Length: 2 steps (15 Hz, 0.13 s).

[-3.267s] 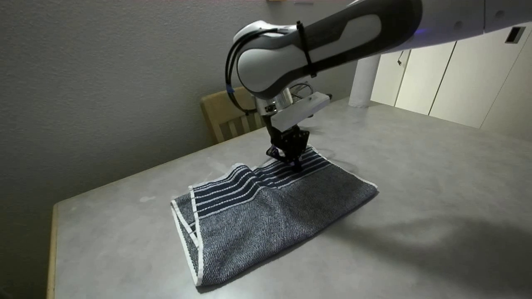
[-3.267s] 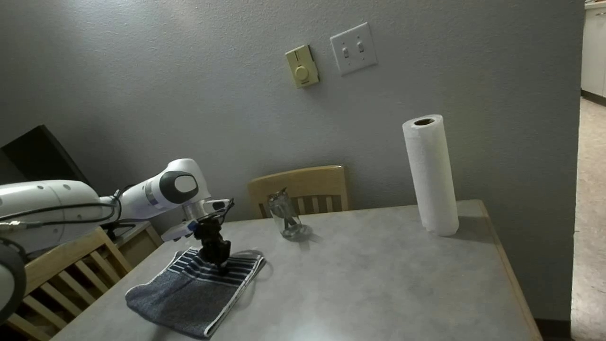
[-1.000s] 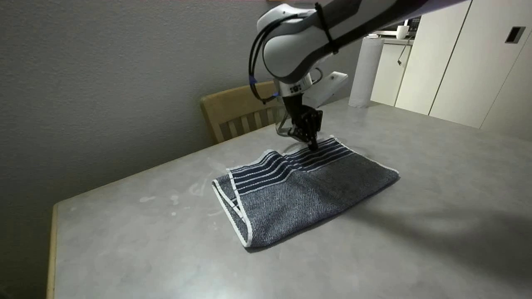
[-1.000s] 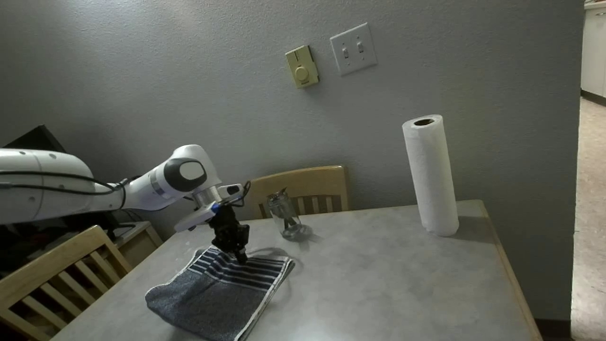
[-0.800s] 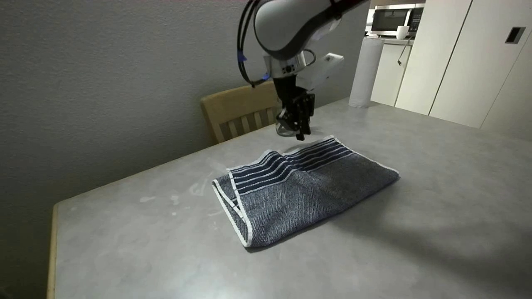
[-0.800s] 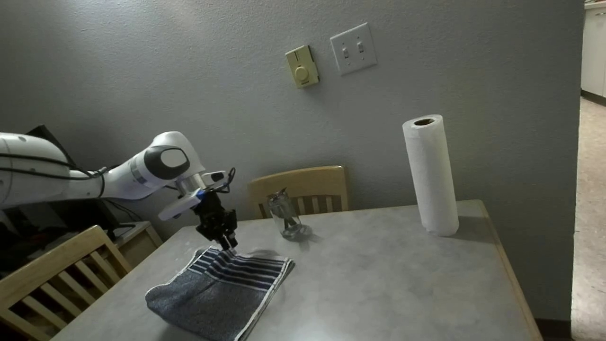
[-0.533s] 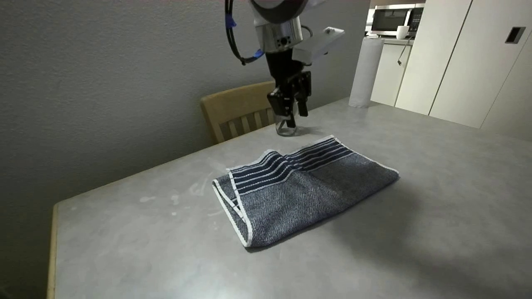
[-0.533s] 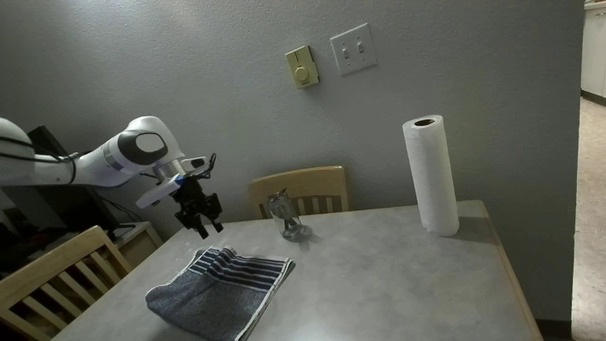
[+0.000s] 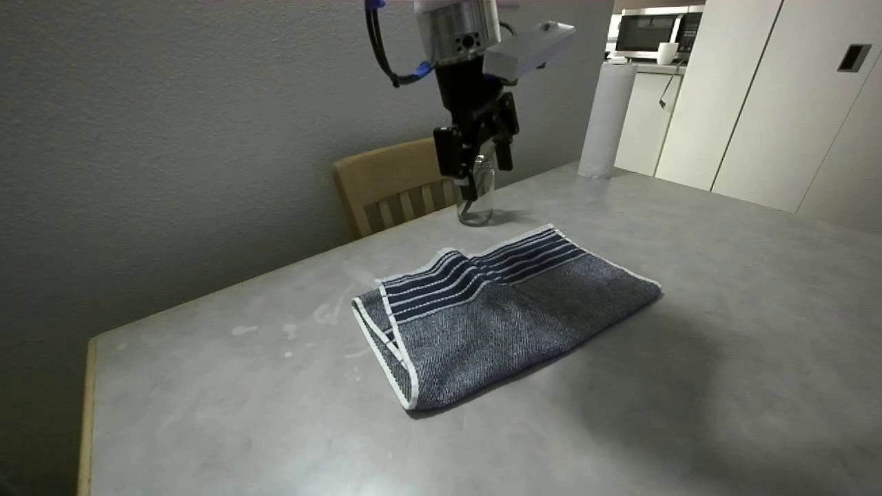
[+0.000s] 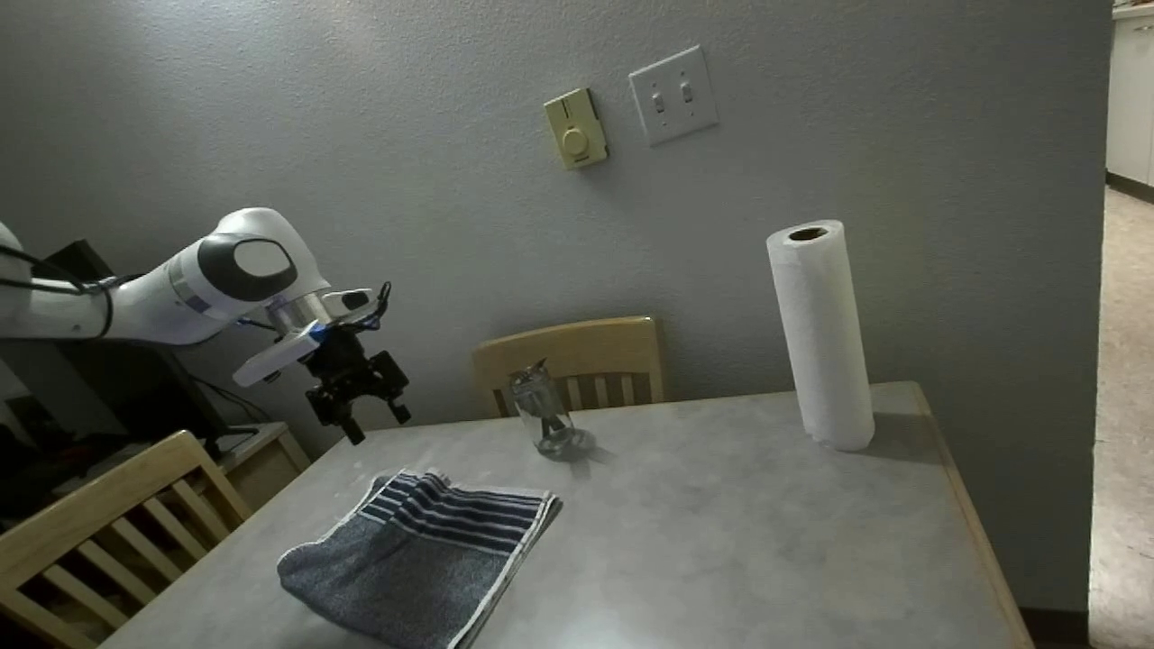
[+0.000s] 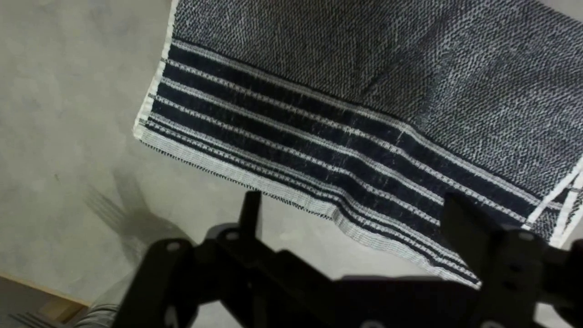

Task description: Unfold the towel on the table

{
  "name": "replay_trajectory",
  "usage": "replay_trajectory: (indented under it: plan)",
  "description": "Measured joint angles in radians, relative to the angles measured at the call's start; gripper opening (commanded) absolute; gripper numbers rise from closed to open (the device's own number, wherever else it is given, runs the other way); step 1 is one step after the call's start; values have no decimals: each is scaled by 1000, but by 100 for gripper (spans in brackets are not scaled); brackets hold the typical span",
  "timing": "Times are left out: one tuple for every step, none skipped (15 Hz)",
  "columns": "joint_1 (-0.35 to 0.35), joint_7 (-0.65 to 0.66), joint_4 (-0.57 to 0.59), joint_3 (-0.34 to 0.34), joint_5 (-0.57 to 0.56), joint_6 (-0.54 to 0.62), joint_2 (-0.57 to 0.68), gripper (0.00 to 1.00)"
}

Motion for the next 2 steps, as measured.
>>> replay_trajectory:
  plan:
    - [-1, 0, 0, 0, 0, 0, 0, 100]
    - [-1, 0, 0, 0, 0, 0, 0, 100]
